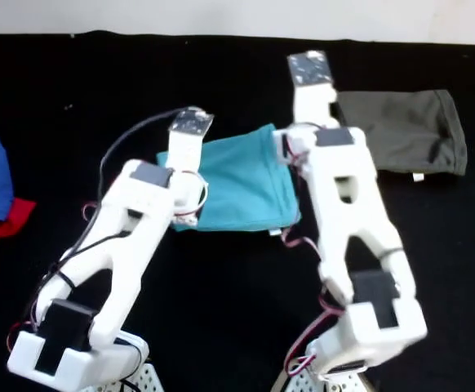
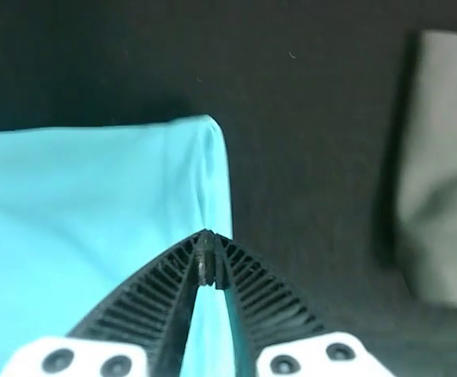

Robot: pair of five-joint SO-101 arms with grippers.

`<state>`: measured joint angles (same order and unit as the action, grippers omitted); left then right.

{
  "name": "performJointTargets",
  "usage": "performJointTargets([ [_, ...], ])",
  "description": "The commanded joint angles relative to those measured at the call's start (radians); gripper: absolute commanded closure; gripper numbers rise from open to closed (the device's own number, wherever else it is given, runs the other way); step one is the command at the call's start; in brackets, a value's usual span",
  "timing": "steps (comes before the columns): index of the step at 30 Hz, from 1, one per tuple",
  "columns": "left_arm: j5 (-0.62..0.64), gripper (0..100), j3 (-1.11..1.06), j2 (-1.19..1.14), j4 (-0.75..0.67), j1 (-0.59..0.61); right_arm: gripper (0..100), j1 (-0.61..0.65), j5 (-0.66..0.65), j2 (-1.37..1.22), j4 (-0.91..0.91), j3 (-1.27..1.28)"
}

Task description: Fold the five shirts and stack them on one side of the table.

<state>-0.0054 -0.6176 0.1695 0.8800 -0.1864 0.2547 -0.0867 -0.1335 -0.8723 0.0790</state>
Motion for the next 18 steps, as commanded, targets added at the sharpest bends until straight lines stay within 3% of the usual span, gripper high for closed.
performJointTargets([
  [1,0.011,99,-0.058,0.050,-0.091,-0.010,99.1,0.053,0.008,-0.093,-0.002,-0.174],
  [9,0.011,99,-0.133,0.050,-0.184,-0.010,99.1,0.097,0.003,-0.361,-0.001,-0.380],
  [18,0.008,99,-0.197,0.050,-0.269,-0.010,99.1,-0.044,0.003,-0.627,-0.054,-0.631],
])
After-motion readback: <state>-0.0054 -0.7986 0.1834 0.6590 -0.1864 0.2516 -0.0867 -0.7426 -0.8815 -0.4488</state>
